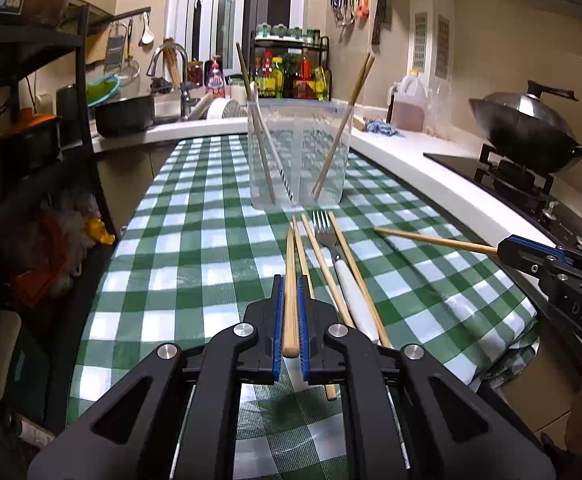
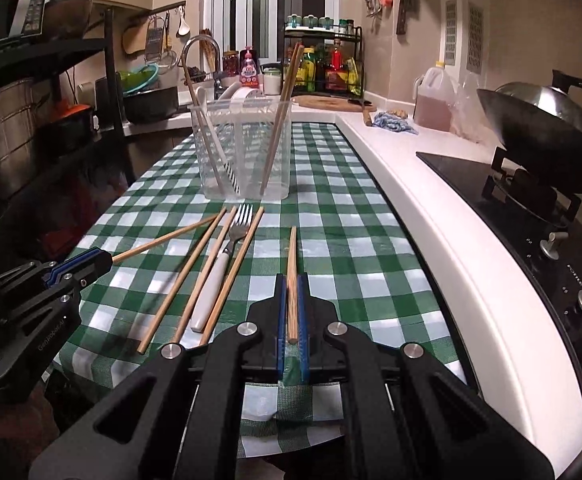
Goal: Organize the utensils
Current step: 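Lift both chopsticks and carry them over the clear container with both tools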
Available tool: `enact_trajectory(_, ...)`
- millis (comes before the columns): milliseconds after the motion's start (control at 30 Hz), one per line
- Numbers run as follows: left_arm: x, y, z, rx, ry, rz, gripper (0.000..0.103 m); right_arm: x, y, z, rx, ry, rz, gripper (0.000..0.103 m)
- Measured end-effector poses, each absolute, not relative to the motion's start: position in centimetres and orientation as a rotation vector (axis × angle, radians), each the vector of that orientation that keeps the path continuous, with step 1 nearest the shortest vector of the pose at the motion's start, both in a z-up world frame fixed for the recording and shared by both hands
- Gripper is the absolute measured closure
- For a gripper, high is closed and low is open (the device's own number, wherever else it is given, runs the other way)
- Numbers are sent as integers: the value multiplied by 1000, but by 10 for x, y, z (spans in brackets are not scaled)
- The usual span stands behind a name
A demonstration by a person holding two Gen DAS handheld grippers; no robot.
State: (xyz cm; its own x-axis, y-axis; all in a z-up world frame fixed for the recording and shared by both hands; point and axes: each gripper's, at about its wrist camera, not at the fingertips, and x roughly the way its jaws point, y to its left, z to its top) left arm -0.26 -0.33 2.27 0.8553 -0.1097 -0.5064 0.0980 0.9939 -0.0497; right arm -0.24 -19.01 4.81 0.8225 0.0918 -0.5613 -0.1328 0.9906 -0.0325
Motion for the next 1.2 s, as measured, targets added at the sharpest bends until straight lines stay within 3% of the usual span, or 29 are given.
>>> enact_trajectory(467,-12,3,46,-51,463,-116,96,-18,-189,84,-65,518,142,98)
enact_trajectory(1200,35,28,150,-110,456,-220,96,22,-197,159,-12,442,214,98)
